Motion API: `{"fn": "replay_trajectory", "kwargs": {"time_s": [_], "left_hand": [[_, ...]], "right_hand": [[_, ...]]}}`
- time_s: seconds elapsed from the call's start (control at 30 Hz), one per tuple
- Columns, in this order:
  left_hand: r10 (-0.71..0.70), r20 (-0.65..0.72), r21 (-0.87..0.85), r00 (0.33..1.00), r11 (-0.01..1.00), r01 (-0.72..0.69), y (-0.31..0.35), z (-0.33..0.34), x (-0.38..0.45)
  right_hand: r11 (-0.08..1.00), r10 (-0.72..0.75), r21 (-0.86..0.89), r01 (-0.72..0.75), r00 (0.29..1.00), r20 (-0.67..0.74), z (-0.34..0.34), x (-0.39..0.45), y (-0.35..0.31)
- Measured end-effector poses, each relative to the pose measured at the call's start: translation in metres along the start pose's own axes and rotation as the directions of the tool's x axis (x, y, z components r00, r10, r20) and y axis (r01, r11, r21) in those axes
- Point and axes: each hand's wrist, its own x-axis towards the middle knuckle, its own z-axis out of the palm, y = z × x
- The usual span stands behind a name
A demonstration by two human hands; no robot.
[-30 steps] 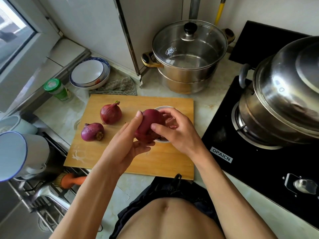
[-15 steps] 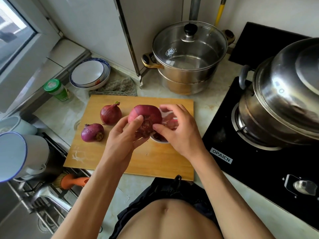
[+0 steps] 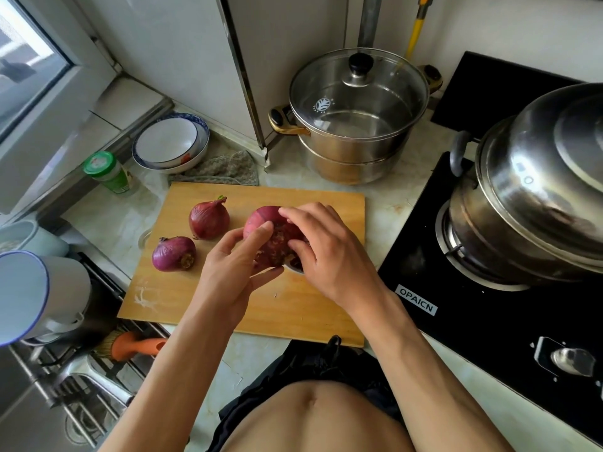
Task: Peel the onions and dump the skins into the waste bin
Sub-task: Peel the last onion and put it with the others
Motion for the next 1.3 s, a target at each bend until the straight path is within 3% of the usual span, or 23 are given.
{"fn": "replay_trajectory", "kwargs": {"time_s": [0.43, 0.6, 0.87, 1.17, 1.3], "left_hand": [[-0.041, -0.031, 0.018, 0.999, 0.999, 0.041, -0.002, -0.003, 0.002], [-0.106, 0.017, -0.034, 0.994, 0.994, 0.107, -0.002, -0.001, -0.001], [-0.151, 0.023, -0.193, 0.988, 0.969, 0.153, 0.001, 0.003, -0.003], [-0.142, -0.026, -0.212, 0.989, 0.968, 0.134, 0.006, 0.002, -0.005], [-0.141, -0.032, -0.215, 0.989, 0.968, 0.131, 0.004, 0.002, -0.005]], "right_hand": [[0.980, 0.144, 0.142, -0.140, 0.989, -0.020, 0.005, -0.002, 0.005], [0.977, 0.147, 0.161, -0.137, 0.988, -0.053, 0.001, -0.002, 0.005], [0.969, 0.183, 0.175, -0.177, 0.983, -0.015, -0.002, -0.009, 0.007], [0.950, 0.257, 0.184, -0.251, 0.966, -0.011, -0.007, -0.012, 0.010], [0.938, 0.332, 0.111, -0.328, 0.943, -0.025, -0.003, -0.012, 0.018]]}}
